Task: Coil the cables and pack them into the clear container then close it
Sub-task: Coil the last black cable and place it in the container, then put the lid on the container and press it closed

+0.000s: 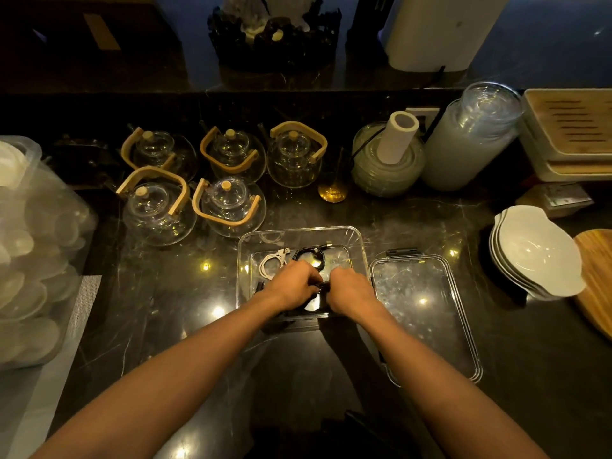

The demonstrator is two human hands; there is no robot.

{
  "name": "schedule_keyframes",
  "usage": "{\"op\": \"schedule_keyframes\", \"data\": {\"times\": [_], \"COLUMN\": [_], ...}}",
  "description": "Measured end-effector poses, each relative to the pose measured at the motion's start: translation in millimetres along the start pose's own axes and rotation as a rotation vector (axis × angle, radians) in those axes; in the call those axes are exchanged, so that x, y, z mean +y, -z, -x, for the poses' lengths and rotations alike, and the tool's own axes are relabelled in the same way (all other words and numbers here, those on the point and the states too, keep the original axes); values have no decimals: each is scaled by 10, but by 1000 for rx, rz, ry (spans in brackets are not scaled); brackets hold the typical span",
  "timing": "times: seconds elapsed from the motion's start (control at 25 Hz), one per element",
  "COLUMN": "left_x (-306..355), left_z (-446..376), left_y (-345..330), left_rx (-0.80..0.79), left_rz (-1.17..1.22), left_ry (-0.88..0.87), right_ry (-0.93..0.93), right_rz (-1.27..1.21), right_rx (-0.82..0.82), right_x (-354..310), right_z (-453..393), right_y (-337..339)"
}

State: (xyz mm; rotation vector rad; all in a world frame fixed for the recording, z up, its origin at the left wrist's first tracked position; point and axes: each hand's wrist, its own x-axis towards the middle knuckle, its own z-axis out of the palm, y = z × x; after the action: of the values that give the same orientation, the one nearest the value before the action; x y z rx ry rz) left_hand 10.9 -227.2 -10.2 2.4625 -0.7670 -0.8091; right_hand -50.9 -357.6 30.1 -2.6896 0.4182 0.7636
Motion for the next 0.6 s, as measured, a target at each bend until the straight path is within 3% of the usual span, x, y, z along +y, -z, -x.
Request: {"op": "schedule_keyframes", "data": {"times": [0.32, 0.48, 0.6], "left_x": [21, 267, 734], "left_z": [70, 163, 302], "left_y": [-16, 221, 192], "left_rx": [111, 240, 207], "left_rz": [19, 78, 78], "left_ry": [33, 2, -161], "right_ry": [52, 62, 15], "right_rz": [-4, -181, -299], "right_rx": [12, 389, 557], "right_x": [-4, 340, 820], "right_z": [56, 376, 782], "right_y": [53, 293, 235]}}
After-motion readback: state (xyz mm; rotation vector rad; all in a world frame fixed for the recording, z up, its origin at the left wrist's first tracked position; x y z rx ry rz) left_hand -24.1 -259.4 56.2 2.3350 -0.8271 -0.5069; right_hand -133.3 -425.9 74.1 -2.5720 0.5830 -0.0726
